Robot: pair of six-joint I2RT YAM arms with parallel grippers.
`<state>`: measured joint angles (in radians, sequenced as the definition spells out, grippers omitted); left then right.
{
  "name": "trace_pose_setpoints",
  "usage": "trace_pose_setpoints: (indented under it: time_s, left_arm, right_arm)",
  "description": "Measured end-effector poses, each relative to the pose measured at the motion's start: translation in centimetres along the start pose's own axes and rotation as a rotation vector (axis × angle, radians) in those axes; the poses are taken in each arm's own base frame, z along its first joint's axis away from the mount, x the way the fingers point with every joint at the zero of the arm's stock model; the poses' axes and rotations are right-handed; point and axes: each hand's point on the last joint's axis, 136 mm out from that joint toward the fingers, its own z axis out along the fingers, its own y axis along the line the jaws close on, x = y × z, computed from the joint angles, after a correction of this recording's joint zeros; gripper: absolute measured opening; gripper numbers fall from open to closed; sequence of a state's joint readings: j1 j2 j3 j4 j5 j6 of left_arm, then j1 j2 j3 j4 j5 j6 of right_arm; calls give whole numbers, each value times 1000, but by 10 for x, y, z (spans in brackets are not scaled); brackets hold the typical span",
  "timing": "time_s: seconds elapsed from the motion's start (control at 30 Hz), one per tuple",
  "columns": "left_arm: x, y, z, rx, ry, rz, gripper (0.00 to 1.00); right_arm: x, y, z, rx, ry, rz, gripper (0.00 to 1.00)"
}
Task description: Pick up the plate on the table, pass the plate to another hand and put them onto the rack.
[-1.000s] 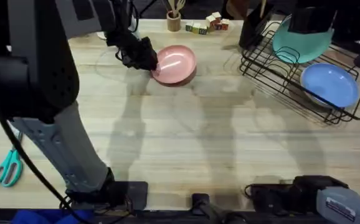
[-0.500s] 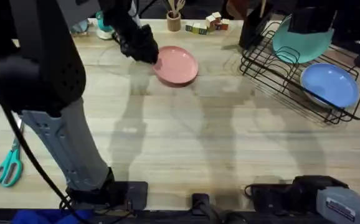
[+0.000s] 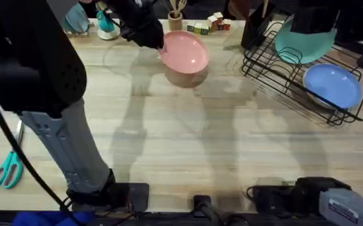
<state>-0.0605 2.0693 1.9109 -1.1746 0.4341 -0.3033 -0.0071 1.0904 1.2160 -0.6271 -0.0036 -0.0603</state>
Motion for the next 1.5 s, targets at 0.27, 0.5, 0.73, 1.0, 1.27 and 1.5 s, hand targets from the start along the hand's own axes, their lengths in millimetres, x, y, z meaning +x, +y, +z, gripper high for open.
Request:
trace_pose_setpoints:
  time_s: [0.27,0.5,0.73,1.0,1.27,1.5]
  left_arm:
    - [2,-17,-23,17,3,10,42]
    - [-1,-44,-35,40,-30,68,42]
    - [8,-64,-57,62,-70,116,42]
    - [17,-83,-103,98,-166,164,42]
    - [28,-93,-124,132,-190,183,42]
    - [36,-97,-128,158,-169,190,42]
  right_arm:
    - [-6,0,0,1,-24,-1,995]
    - [-12,6,0,-36,-48,-2,996]
    - [-17,33,-4,-192,-71,1,996]
    - [-20,47,-8,-284,-74,92,996]
    - [-39,49,-10,-315,-128,240,996]
    - [-32,72,14,-371,-42,343,996]
